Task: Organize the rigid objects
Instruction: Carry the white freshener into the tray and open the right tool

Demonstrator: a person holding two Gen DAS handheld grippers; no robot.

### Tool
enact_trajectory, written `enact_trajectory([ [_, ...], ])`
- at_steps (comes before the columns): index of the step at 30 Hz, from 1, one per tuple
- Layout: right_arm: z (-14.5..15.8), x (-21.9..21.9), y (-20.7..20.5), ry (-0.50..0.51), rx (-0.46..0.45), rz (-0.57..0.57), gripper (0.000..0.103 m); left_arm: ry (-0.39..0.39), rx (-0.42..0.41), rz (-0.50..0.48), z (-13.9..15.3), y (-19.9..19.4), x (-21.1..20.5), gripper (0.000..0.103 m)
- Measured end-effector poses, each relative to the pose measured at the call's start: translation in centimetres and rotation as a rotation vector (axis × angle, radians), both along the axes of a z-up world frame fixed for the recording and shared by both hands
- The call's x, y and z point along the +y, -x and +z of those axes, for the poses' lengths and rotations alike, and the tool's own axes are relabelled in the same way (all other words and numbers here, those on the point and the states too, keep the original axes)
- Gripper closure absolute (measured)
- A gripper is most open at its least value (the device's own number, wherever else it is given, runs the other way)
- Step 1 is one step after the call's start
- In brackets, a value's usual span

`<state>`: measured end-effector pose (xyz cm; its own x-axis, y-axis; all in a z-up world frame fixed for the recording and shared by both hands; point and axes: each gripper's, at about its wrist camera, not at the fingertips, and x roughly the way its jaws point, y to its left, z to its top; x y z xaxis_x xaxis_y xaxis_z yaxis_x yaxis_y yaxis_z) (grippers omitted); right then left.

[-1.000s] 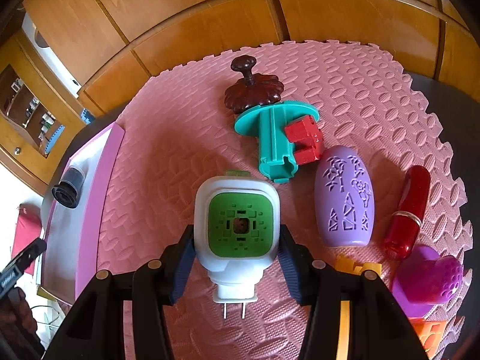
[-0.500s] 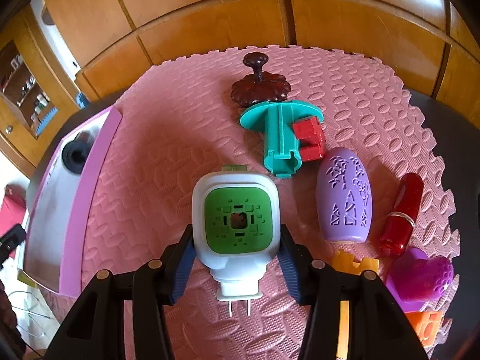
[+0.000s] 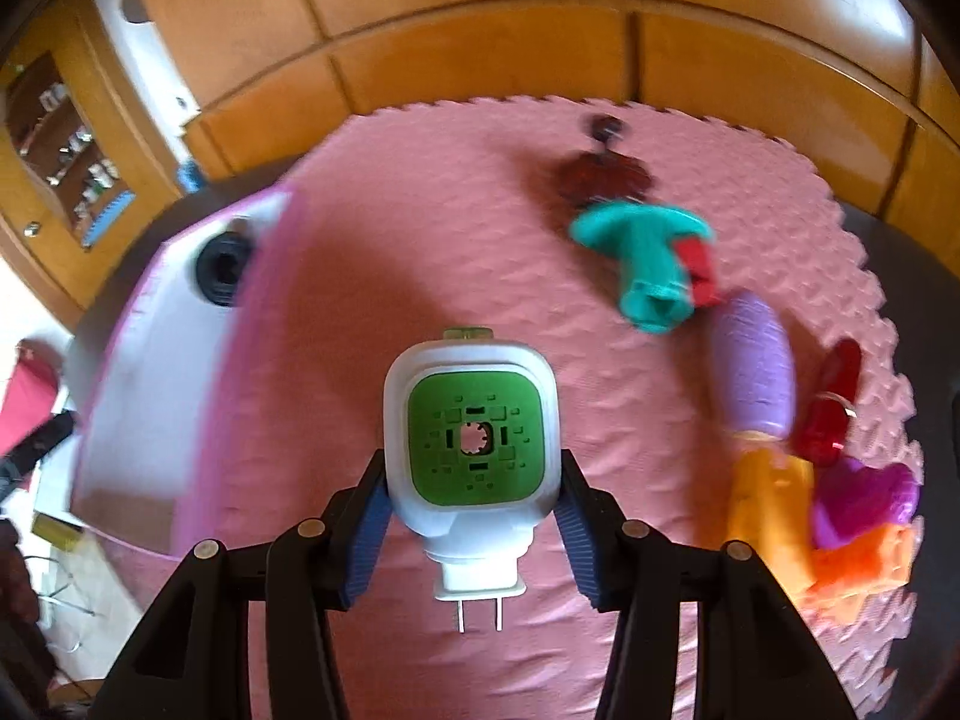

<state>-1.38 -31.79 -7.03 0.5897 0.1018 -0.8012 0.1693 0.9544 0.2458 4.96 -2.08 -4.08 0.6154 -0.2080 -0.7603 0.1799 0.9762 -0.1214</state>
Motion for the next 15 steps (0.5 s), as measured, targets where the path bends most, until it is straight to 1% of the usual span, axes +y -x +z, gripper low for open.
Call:
enact_trajectory([
  [5,2.9,5.6,-3.0,-0.013,-0.064,0.125,0.051,0.018,-0.001,0.027,0.1,-0.1,1.3,0.037],
  [8,3.9,9.4,-5.3,-0.007,-0.078,0.203,0.051,0.035,0.007,0.041,-0.1,-0.1,2.1,0.037],
  [11,3.7,12.3,-7.4,-0.007,-0.066,0.259,0.051,0.042,0.011,0.053,-0.3,-0.2,2.7,0.037],
  [13,3.0,13.5,-8.9,-0.001,-0.039,0.287,0.051,0.045,0.018,0.061,-0.4,-0.3,3.1,0.037],
  [15,2.3,14.1,-9.9,0.021,-0.015,0.291,0.051,0.050,0.025,0.069,-0.5,-0.4,3.4,0.037],
])
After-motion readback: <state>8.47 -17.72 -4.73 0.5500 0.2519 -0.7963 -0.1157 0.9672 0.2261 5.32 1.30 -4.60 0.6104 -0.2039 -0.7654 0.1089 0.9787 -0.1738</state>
